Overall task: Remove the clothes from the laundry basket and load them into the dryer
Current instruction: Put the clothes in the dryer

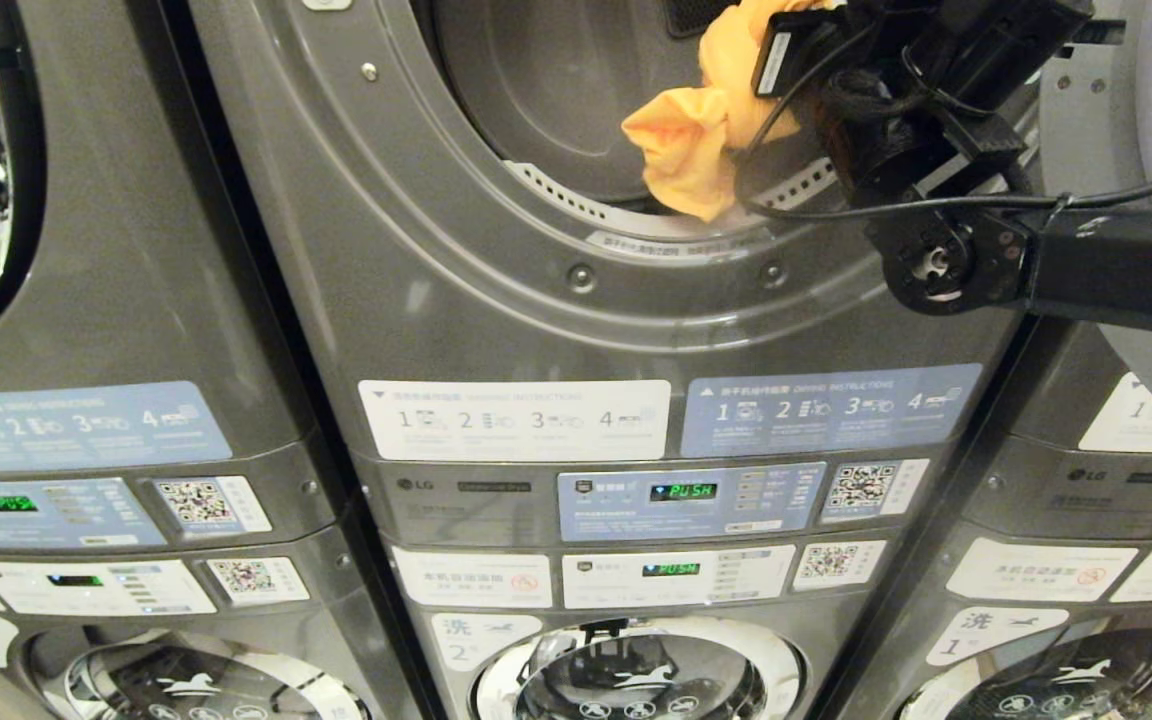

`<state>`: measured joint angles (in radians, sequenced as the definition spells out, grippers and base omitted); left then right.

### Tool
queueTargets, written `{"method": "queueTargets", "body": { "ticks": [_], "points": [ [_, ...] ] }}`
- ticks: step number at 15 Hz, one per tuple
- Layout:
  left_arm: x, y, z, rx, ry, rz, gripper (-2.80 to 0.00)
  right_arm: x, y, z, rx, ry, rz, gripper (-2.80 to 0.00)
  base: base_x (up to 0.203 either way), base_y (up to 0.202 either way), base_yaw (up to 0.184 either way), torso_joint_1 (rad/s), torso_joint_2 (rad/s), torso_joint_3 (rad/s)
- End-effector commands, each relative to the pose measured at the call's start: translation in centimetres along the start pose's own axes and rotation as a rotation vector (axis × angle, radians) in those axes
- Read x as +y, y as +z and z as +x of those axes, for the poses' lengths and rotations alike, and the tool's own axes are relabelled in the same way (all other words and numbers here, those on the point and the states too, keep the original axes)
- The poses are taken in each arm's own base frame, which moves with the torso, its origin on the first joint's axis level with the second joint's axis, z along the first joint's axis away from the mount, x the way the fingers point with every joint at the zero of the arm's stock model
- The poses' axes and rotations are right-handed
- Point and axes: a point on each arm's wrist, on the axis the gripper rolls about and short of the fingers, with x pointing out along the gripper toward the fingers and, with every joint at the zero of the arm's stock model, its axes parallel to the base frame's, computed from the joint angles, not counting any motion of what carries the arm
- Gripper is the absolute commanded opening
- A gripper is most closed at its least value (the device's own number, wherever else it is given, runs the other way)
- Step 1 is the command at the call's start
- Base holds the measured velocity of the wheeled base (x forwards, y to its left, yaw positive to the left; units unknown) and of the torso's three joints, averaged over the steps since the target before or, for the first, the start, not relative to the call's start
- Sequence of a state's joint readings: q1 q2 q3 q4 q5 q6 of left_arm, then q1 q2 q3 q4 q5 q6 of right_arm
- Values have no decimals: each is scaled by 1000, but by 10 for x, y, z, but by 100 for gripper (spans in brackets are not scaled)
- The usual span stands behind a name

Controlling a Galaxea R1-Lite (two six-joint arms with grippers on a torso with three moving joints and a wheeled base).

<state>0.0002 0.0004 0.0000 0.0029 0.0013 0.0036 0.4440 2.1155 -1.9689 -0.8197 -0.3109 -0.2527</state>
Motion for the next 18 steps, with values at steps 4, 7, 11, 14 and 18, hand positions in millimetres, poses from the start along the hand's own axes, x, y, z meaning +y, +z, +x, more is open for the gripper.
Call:
{"method": "queueTargets", "body": {
  "ticks": [4, 7, 11, 14, 18],
  "points": [
    [0, 0, 0, 0, 0, 1, -280, 1, 8, -1, -22, 55, -20, 0, 0, 0, 0, 0, 0, 0],
    [0, 0, 0, 0, 0, 1, -280, 2, 2, -1, 0, 62, -29, 0, 0, 0, 0, 0, 0, 0],
    [0, 0, 0, 0, 1, 0, -280, 4, -3, -1, 14, 67, -33, 0, 0, 0, 0, 0, 0, 0],
    [0, 0, 0, 0, 2, 1, -280, 6, -8, -1, 17, 95, -34, 0, 0, 0, 0, 0, 0, 0],
    [0, 0, 0, 0, 0, -1, -280, 18, -34, -3, 146, 195, -66, 0, 0, 0, 0, 0, 0, 0]
  ]
}}
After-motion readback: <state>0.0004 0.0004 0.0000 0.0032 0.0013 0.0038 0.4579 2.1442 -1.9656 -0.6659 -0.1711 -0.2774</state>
